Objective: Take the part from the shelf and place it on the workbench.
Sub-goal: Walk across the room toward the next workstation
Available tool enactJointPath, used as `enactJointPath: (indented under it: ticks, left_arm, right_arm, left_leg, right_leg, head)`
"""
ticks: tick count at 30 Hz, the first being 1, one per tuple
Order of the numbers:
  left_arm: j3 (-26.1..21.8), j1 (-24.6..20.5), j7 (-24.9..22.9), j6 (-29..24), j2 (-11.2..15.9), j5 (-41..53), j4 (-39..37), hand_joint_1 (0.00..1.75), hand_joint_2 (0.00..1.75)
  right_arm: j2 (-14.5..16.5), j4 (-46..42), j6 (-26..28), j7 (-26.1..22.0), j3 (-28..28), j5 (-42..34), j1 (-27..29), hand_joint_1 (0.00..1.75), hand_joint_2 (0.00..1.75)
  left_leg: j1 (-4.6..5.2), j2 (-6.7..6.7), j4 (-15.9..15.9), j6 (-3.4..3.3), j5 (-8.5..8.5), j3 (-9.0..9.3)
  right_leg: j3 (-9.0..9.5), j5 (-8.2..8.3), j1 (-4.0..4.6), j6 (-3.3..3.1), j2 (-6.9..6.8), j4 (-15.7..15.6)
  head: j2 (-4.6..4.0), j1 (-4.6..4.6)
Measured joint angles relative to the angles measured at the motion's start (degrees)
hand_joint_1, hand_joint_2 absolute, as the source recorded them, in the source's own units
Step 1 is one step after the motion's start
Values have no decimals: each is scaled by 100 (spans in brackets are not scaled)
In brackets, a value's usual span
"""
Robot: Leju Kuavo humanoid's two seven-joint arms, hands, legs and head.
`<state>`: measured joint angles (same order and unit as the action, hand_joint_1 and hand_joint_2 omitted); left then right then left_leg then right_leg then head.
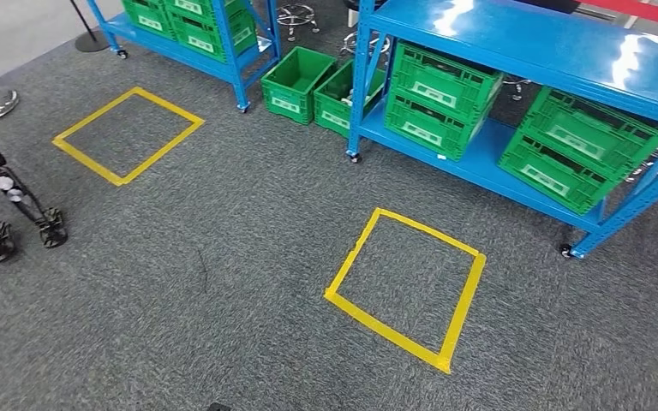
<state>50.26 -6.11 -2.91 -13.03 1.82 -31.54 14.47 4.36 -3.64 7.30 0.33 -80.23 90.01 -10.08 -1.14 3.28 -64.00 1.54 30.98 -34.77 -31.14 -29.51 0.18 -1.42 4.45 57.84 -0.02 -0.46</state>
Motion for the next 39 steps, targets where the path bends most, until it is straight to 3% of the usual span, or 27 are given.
enactJointPath:
  ticks: [2, 3, 4, 5, 7, 9, 11, 12, 13, 14, 16, 18, 19, 20, 22, 24, 26, 27, 28, 29, 31, 33, 35, 36, 38, 39]
  left_arm:
    - [0, -4, 2, 0, 8, -1, 0, 0, 0]
    - [1, -3, 2, 0, 10, -3, 0, 0, 0]
    - [1, -3, 2, 0, 9, -5, 0, 0, 0]
    - [1, -3, 3, 0, 10, -7, 1, 0, 0]
    - [1, -5, 5, -3, 13, -10, 1, 0, 0]
    - [1, 4, 6, -6, 19, -11, -1, 0, 0]
    - [1, 12, 3, -5, 22, -14, -4, 0, 0]
    - [1, 10, 2, -5, 22, -15, -4, 0, 0]
    - [1, 6, 2, -4, 21, -15, -4, 0, 0]
    - [1, -2, 2, -4, 19, -15, -4, 0, 0]
    - [1, -19, 1, -4, 15, -16, -3, 0, 0]
    - [1, -30, -5, -4, 8, -19, -3, 0, 0]
    - [1, -35, -10, -3, 5, -22, -2, 0, 0]
    - [1, -38, -13, -2, 2, -25, 0, 0, 0]
    - [1, -44, -14, 0, -2, -28, 5, 0, 0]
    - [1, -37, -15, 0, -4, -30, 7, 0, 0]
    - [1, -15, -18, 0, -5, -32, 5, 0, 0]
    - [1, -6, -19, 0, -5, -33, 3, 0, 0]
    - [1, 1, -20, 0, -5, -33, 2, 0, 0]
    - [1, 2, -20, 0, -5, -34, 1, 0, 0]
    - [1, 2, -21, 0, -1, -42, 0, 0, 0]
    - [1, 0, -25, 0, 5, -52, 0, 0, 0]
    - [2, 0, -27, 0, 4, -62, 1, 0, 0]
    - [2, 0, -27, -1, 5, -66, 1, 0, 0]
    - [3, 0, -17, -2, 3, -68, -1, 0, 0]
    - [3, 2, -15, -2, 7, -68, -3, 0, 0]
  right_arm:
    - [7, 1, -2, 0, -3, 0, -12, 0, 0]
    - [9, 1, -2, 0, -4, 0, -15, 0, 0]
    - [9, 1, -2, 0, -4, 0, -14, 0, 0]
    - [11, 2, -2, 0, -5, 0, -6, 0, 0]
    - [19, 3, -3, 0, -6, 1, -8, 0, 0]
    - [25, 4, -2, 0, -7, 1, -37, 0, 0]
    - [29, 4, -1, 0, -8, 0, -39, 0, 0]
    - [31, 5, -2, 0, -9, 0, -20, 0, 0]
    - [32, 5, -2, 0, -12, 0, 3, 0, 0]
    - [31, 5, -1, 0, -14, 0, 20, 0, 0]
    - [27, 4, 0, 0, -16, 1, 18, 0, 0]
    - [27, 3, 0, 0, -16, 2, 0, 0, 0]
    - [27, 2, 1, 1, -17, 2, 1, 0, 0]
    - [27, 1, 1, 3, -18, 2, 10, 0, 0]
    - [26, 1, 1, 6, -20, 2, 18, 0, 0]
    - [27, 1, 1, 7, -21, 2, -11, 0, 0]
    - [28, 1, 1, 7, -21, 2, -29, 0, 0]
    - [28, 1, 1, 7, -22, 2, -23, 0, 0]
    - [26, 1, 1, 7, -23, 2, -13, 0, 0]
    - [25, 1, 2, 7, -25, 2, -5, 0, 0]
    - [28, 1, 3, 7, -27, 2, -5, 0, 0]
    - [33, 1, 5, 7, -27, 2, -17, 0, 0]
    - [32, 1, 9, 7, -27, 2, -20, 0, 0]
    - [36, 2, 10, 7, -28, 2, -15, 0, 0]
    - [38, 4, 15, 7, -29, 2, -23, 0, 0]
    - [40, 5, 18, 7, -30, 2, -35, 0, 0]
  left_leg:
    - [-19, 248, 430, -24, -114, 188]
    - [-19, 265, 479, -40, -70, 225]
    - [-16, 187, 523, -59, -57, 258]
    - [-18, 105, 546, -85, -58, 280]
    - [-31, -95, 600, -147, -51, 345]
    - [-19, -322, 620, -186, -16, 398]
    - [-7, -531, 619, -192, 32, 434]
    - [-4, -614, 618, -188, 58, 458]
    - [-2, -684, 618, -180, 86, 490]
    - [0, -745, 619, -166, 117, 533]
    - [17, -849, 623, -122, 178, 603]
    - [41, -941, 638, -67, 214, 638]
    - [49, -990, 652, -40, 225, 662]
    - [44, -987, 668, -10, 245, 685]
    - [23, -644, 522, 38, 383, 656]
    - [9, -268, -70, 56, 682, 358]
    - [12, -262, -772, 56, 888, -80]
    - [13, -282, -916, 52, 840, -219]
    - [14, -288, -839, 42, 668, -251]
    - [12, -250, -567, 28, 408, -182]
    - [-13, 90, 103, -23, -12, 64]
    - [-23, 341, 447, -67, -76, 217]
    - [-15, 211, 534, -102, -36, 277]
    - [-23, 121, 571, -128, -40, 308]
    - [-42, -103, 639, -186, -37, 382]
    - [-31, -222, 651, -208, -22, 411]
  right_leg:
    - [-20, -36, -19, 66, 149, 34]
    - [-38, -38, -34, 104, 225, 36]
    - [-55, -35, -49, 140, 310, 30]
    - [-58, -40, -55, 171, 310, 28]
    - [-162, -184, -33, 232, 44, 250]
    - [-490, -506, -27, 286, -313, 894]
    - [-844, -701, -48, 318, -410, 1523]
    - [-900, -646, -57, 321, -427, 1595]
    - [-849, -482, -63, 313, -447, 1454]
    - [-697, -244, -62, 291, -498, 1119]
    - [-353, 68, -16, 220, -715, 405]
    - [-219, 81, 38, 150, -854, 117]
    - [-217, 69, 50, 122, -825, 85]
    - [-206, 72, 35, 95, -778, 63]
    - [-156, 91, -1, 35, -669, -12]
    - [-123, 98, -17, -9, -544, -48]
    - [-110, 82, -4, -34, -383, -41]
    - [-94, 70, 2, -37, -297, -35]
    - [-72, 55, 5, -34, -209, -30]
    - [-43, 37, 5, -23, -124, -24]
    - [-7, -10, -7, 20, 37, 3]
    - [-38, -32, -38, 89, 188, 25]
    - [-73, -18, -62, 166, 346, 7]
    - [-78, -31, -58, 200, 319, 16]
    - [-227, -217, -41, 267, 15, 320]
    - [-395, -383, -41, 299, -197, 648]
  head:
    - [0, -3]
    - [0, -1]
    - [0, 0]
    - [0, 5]
    - [0, 40]
    - [0, 80]
    - [0, 88]
    - [0, 91]
    - [0, 94]
    - [0, 99]
    - [0, 107]
    - [0, 105]
    - [0, 104]
    - [0, 102]
    - [0, 82]
    - [0, 38]
    - [0, 4]
    - [0, -3]
    - [0, -4]
    - [0, -7]
    - [0, -8]
    - [0, -11]
    - [0, -13]
    - [0, -5]
    - [0, 39]
    - [0, 65]
